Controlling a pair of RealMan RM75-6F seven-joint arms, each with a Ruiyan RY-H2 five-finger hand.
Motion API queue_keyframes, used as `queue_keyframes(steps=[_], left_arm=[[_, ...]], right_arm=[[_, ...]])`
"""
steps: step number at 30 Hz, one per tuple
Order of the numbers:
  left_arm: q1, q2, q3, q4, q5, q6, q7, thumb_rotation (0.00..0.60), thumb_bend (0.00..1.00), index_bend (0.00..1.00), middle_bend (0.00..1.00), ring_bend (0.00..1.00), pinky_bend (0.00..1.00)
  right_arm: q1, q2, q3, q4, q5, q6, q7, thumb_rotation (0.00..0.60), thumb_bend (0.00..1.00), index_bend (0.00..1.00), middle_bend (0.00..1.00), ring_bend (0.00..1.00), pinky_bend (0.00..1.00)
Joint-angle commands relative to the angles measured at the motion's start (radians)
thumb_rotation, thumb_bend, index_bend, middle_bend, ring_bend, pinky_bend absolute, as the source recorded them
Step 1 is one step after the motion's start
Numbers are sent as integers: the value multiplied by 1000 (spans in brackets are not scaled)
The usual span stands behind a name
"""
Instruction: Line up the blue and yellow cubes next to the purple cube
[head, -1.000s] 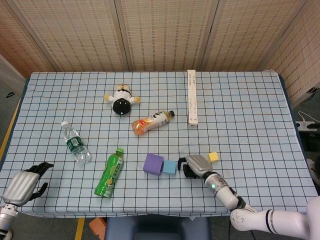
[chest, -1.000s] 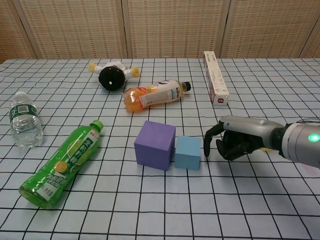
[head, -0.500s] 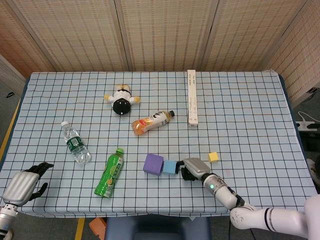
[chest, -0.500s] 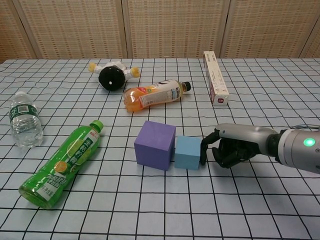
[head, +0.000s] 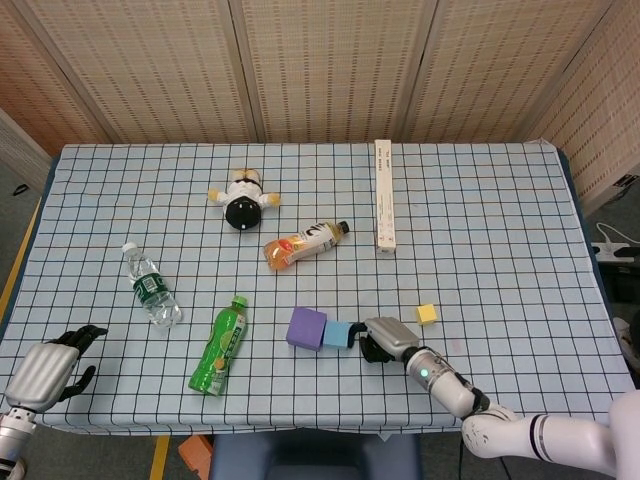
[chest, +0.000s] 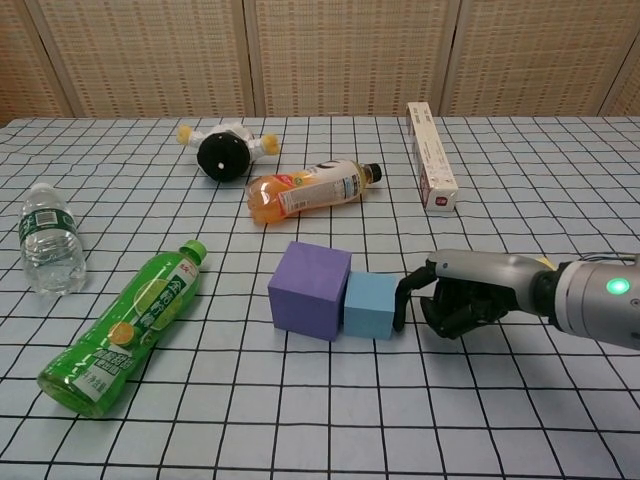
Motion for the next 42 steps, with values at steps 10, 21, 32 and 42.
queue_keyframes(steps=[10, 21, 32, 42], left_arm=[[0, 1, -1, 1, 1, 2, -2, 600, 445, 227, 228, 302, 531], [1, 1, -1, 2, 0, 3, -8, 600, 444, 227, 231, 301, 531], [2, 2, -5, -2, -12, 0, -5, 600, 444, 228, 232, 302, 532], [-1, 0, -5, -5, -19, -10, 5, 600, 443, 228, 232, 303, 533]], right_arm=[[-4, -18, 1, 23, -52, -11, 62, 600, 925, 434, 973, 884, 1000], [-19, 34, -24, -3, -118, 52, 10, 600, 703, 390, 973, 884, 1000], [-99, 94, -28, -47, -114, 369, -389, 600, 158, 345, 973, 885, 1000], [-109, 103, -16, 14, -16, 353, -448, 600, 64, 303, 973, 884, 1000]])
